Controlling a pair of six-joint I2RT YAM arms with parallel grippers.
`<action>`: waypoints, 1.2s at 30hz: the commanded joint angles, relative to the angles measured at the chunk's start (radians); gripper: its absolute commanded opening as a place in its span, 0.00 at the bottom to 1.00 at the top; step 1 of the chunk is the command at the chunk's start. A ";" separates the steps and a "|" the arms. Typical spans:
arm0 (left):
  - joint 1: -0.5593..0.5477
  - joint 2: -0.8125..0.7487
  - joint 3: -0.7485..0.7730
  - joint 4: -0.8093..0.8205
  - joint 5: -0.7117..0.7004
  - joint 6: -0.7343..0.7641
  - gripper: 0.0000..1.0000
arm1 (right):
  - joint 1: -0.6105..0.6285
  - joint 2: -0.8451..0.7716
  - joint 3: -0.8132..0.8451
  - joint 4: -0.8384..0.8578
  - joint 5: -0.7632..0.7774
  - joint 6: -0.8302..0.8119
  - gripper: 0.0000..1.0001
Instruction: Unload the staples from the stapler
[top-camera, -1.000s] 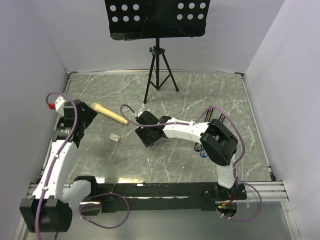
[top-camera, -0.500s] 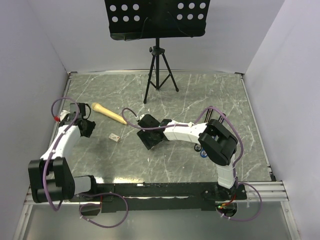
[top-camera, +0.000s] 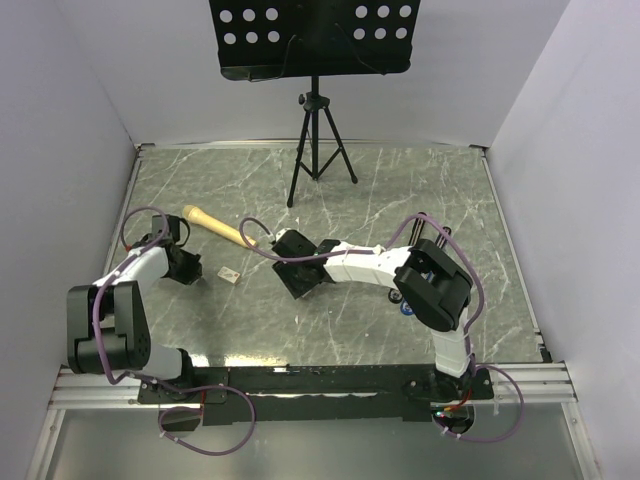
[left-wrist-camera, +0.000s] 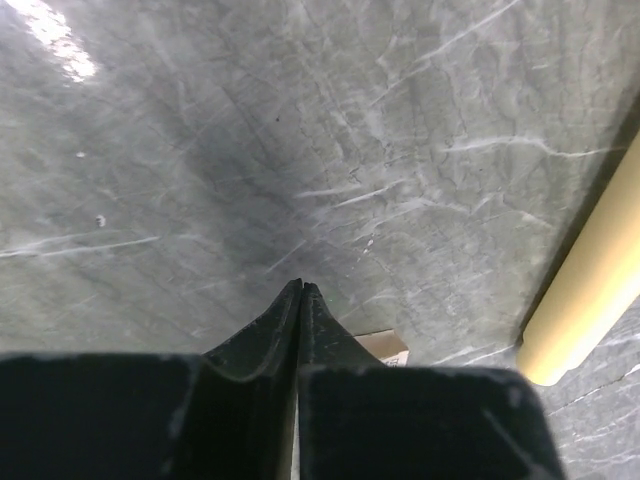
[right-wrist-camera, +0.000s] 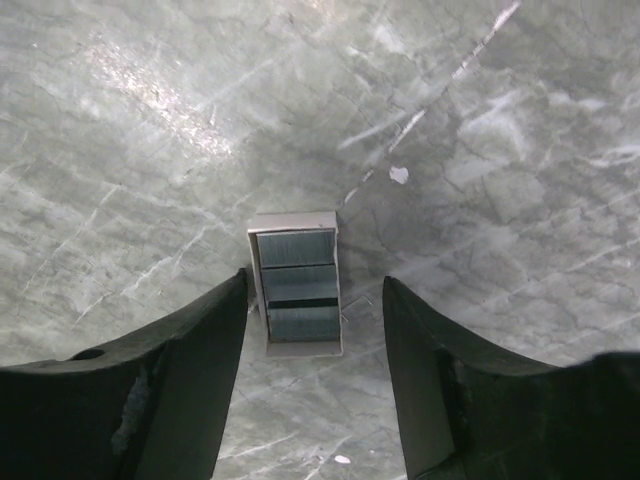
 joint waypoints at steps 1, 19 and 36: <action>0.002 0.014 -0.018 0.031 0.056 -0.010 0.03 | 0.011 0.023 0.032 0.025 0.023 -0.014 0.57; -0.015 0.000 -0.086 0.063 0.138 0.020 0.01 | 0.035 0.016 0.048 0.034 -0.026 -0.004 0.34; -0.021 0.074 -0.024 0.103 0.143 0.013 0.01 | 0.064 0.140 0.219 0.026 -0.074 -0.024 0.35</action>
